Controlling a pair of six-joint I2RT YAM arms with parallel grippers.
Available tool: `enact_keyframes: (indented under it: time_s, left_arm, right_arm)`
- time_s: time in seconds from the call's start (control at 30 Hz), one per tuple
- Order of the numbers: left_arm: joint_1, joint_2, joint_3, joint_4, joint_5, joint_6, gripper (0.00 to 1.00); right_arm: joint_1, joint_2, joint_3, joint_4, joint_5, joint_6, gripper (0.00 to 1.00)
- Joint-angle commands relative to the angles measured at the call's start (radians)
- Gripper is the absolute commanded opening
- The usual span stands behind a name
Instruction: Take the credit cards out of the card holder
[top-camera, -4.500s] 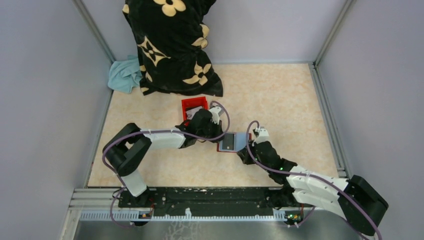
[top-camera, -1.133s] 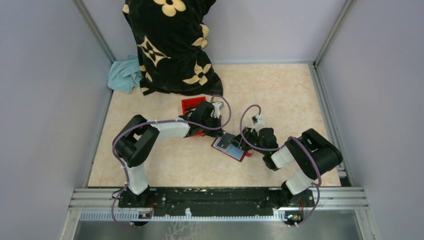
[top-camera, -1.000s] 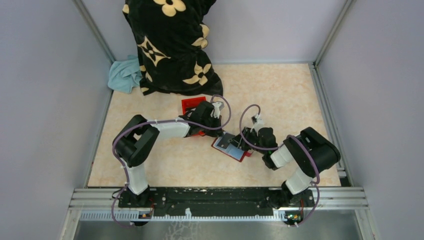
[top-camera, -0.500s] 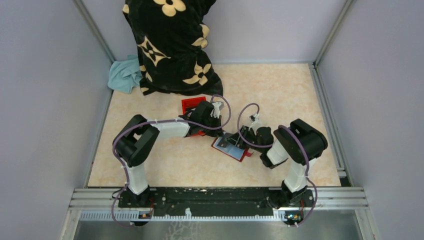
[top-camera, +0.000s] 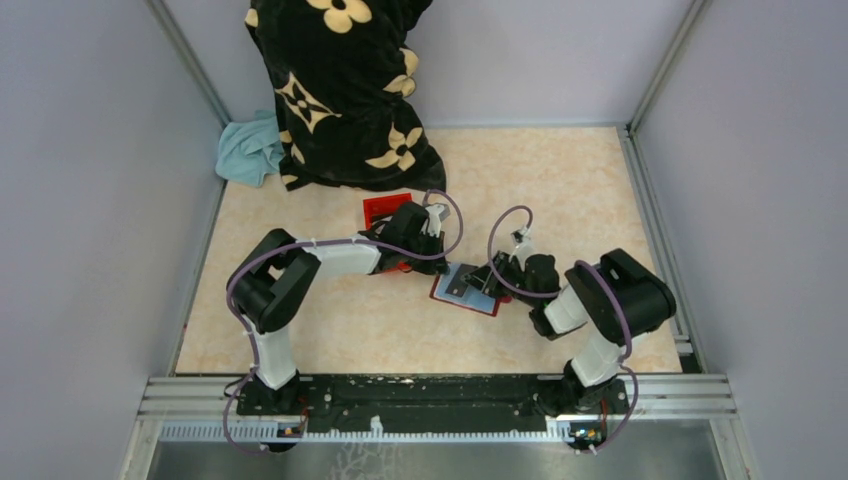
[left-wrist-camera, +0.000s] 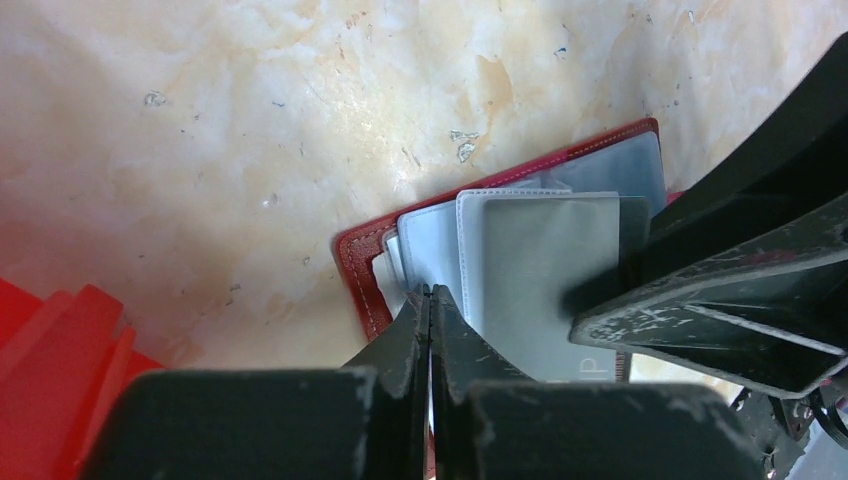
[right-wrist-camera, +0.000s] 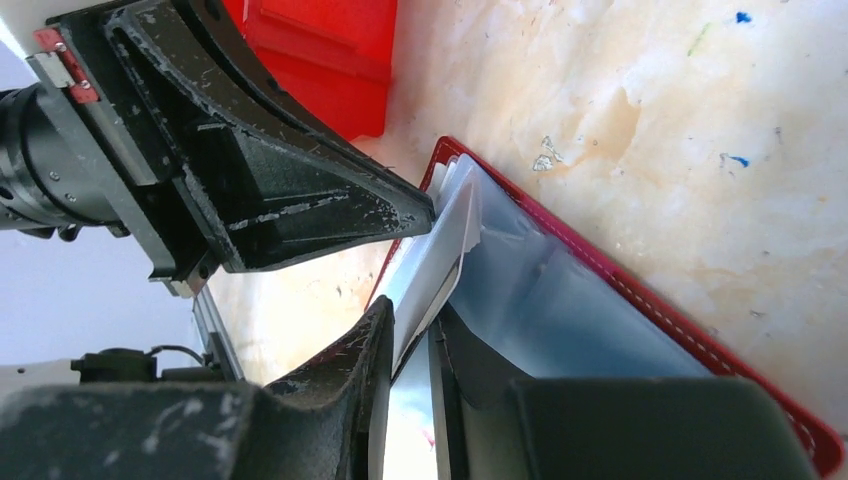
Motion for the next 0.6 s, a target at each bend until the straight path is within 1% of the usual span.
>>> enact_keyframes:
  time_s: [0.0, 0.33, 0.47, 0.5, 0.57]
  left_arm:
    - [-0.010, 0.043, 0.003, -0.057, 0.010, 0.006, 0.00]
    - [-0.010, 0.052, 0.006, -0.057, 0.014, 0.004, 0.00]
    - [-0.010, 0.050, 0.006, -0.058, 0.012, 0.005, 0.00]
    - [-0.010, 0.050, 0.006, -0.058, 0.012, 0.005, 0.00]
    - [-0.010, 0.050, 0.006, -0.058, 0.012, 0.005, 0.00]
  right_arm:
    - [-0.024, -0.094, -0.014, -0.018, -0.017, -0.041, 0.19]
    - [-0.049, -0.245, -0.034, -0.213, 0.018, -0.118, 0.18]
    - [-0.054, -0.324, -0.036, -0.331, 0.051, -0.160, 0.17]
    - [-0.054, -0.342, -0.036, -0.360, 0.062, -0.171, 0.16]
    - [-0.054, -0.376, -0.033, -0.415, 0.085, -0.190, 0.11]
